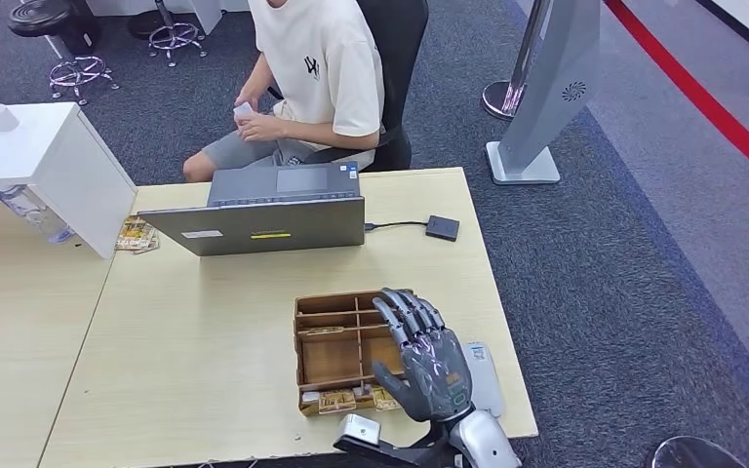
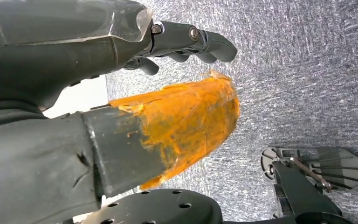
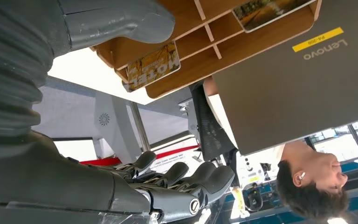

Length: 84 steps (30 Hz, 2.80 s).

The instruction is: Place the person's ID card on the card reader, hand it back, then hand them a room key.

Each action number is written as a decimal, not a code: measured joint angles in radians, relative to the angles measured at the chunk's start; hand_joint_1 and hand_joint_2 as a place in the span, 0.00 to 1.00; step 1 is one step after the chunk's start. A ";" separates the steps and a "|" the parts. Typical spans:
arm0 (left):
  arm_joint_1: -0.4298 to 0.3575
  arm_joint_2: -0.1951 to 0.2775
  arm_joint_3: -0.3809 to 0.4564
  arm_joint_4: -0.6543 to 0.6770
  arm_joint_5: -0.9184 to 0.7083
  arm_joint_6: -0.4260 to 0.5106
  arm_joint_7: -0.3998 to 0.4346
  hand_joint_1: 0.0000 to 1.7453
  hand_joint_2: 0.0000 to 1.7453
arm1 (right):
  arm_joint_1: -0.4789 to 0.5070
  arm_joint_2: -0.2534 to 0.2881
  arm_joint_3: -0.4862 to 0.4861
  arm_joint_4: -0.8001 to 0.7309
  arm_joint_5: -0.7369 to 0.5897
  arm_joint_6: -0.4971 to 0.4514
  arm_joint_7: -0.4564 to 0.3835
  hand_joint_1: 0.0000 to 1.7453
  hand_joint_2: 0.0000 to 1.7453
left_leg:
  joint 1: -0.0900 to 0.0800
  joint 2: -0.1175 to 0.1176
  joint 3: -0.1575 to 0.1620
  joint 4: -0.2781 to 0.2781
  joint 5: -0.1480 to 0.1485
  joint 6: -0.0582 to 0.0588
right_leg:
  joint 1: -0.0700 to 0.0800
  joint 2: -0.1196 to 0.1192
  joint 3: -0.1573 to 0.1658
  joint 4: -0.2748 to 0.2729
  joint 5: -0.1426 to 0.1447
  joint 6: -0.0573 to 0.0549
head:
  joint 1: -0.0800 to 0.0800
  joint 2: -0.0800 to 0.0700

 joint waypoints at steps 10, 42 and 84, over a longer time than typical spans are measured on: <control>-0.001 0.000 0.000 0.000 0.002 -0.001 0.000 0.00 0.00 | -0.034 -0.026 0.022 0.039 -0.011 -0.001 0.029 0.36 1.00 | 0.000 0.000 0.000 0.000 0.000 0.000 | 0.000 0.000 0.000 0.000 0.000 0.000 | 0.000 0.000; -0.001 0.000 0.000 0.000 0.019 -0.003 -0.002 0.00 0.00 | -0.077 -0.048 -0.025 0.043 -0.025 -0.001 0.033 0.41 1.00 | 0.000 0.000 0.000 0.000 0.000 0.000 | 0.000 0.000 0.000 0.000 0.000 0.000 | 0.000 0.000; -0.001 0.000 -0.010 0.000 0.027 -0.008 -0.008 0.00 0.00 | -0.215 -0.077 -0.033 0.292 -0.073 -0.002 0.091 1.00 1.00 | 0.000 0.000 0.000 0.000 0.000 0.000 | 0.000 0.000 0.000 0.000 0.000 0.000 | 0.000 0.000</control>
